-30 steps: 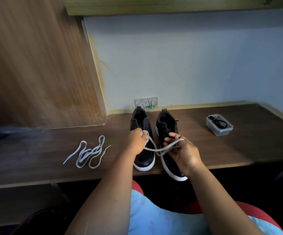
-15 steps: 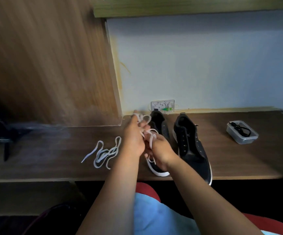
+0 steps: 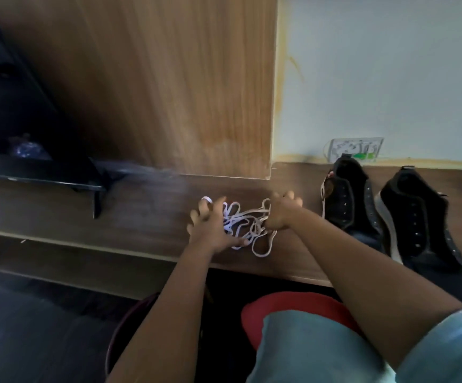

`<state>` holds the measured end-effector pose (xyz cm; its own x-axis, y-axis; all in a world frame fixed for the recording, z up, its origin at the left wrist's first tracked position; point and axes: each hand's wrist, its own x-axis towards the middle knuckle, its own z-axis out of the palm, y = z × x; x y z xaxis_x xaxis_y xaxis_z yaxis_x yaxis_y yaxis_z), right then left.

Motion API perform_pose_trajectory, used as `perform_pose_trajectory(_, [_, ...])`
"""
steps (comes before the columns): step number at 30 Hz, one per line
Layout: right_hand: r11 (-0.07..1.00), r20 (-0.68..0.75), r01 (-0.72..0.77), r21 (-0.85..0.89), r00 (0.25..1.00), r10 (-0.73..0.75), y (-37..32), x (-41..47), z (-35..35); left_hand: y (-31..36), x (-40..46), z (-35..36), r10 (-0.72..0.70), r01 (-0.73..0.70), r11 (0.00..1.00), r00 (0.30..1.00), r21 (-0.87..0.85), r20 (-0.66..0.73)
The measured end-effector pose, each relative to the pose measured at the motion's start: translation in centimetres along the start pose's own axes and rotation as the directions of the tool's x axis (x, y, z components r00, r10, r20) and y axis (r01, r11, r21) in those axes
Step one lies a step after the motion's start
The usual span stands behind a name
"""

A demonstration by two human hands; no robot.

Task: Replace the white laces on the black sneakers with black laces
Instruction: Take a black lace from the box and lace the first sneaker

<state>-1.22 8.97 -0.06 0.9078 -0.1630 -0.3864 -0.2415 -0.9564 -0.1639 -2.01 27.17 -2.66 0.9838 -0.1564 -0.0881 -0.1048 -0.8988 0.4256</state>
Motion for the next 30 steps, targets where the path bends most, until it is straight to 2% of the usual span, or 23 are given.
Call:
perform_pose_trajectory(2, [0.996,0.176,-0.004,0.084,0.984,-0.011,-0.8,-0.1,-0.2,0.0,0.4,0.6,-0.037,0.043,0.998,0.993,-0.056,0.109])
perform_pose_trajectory(4, [0.997,0.265,0.019,0.077,0.964,-0.039,-1.9,-0.7,-0.3,0.4,1.4,1.4,-0.044,0.08,0.978,0.982,-0.192,0.183])
perform_pose_trajectory(6, [0.996,0.257,0.093,0.017,0.962,-0.094,-3.6,-0.8,0.0,0.7,2.0,1.9,-0.026,0.07,0.977,0.977,-0.2,0.214])
perform_pose_trajectory(10, [0.949,0.138,0.301,-0.091,0.948,-0.288,-7.2,-1.5,1.7,-0.7,0.9,1.2,0.001,0.04,0.982,0.975,-0.182,0.221])
perform_pose_trajectory(12, [0.941,0.123,0.339,0.008,0.933,-0.337,-9.3,-2.3,2.9,-2.9,-0.4,-0.9,-0.006,0.039,0.991,0.966,-0.124,0.257])
perform_pose_trajectory(15, [0.888,0.089,0.36,0.287,0.913,-0.399,-12.6,-4.4,4.2,-7.0,-2.0,-4.9,-0.076,0.089,0.996,0.915,-0.015,0.396])
perform_pose_trajectory(17, [0.85,0.015,0.355,0.39,0.92,-0.391,-16.0,-6.1,5.5,-10.2,-3.8,-7.2,-0.139,0.188,0.98,0.888,-0.069,0.438])
perform_pose_trajectory(19, [0.862,0.04,0.38,0.336,0.908,-0.416,-19.3,-7.3,7.1,-12.8,-6.3,-8.2,-0.21,0.282,0.955,0.863,-0.093,0.459])
perform_pose_trajectory(20, [0.874,0.076,0.412,0.256,0.893,-0.443,-20.9,-7.9,8.1,-14.3,-7.3,-8.3,-0.251,0.325,0.943,0.841,-0.076,0.48])
perform_pose_trajectory(22, [0.876,0.108,0.47,0.109,0.87,-0.481,-23.6,-8.7,10.1,-17.0,-9.2,-8.0,-0.329,0.43,0.9,0.777,-0.072,0.537])
perform_pose_trajectory(24, [0.865,0.147,0.501,0.025,0.854,-0.499,-25.5,-8.7,11.9,-19.3,-9.6,-7.4,-0.341,0.484,0.871,0.718,-0.083,0.607])
perform_pose_trajectory(27, [0.847,0.356,0.527,-0.07,0.806,-0.473,-27.0,-8.6,13.3,-20.9,-8.9,-6.9,-0.369,0.449,0.89,0.616,0.074,0.696])
perform_pose_trajectory(28, [0.842,0.393,0.532,-0.089,0.796,-0.461,-27.1,-8.7,13.4,-20.9,-8.8,-6.8,-0.382,0.436,0.892,0.586,0.119,0.714])
perform_pose_trajectory(30, [0.84,0.377,0.533,-0.098,0.801,-0.465,-26.9,-8.3,13.6,-20.6,-8.8,-7.0,-0.41,0.437,0.883,0.536,0.173,0.738])
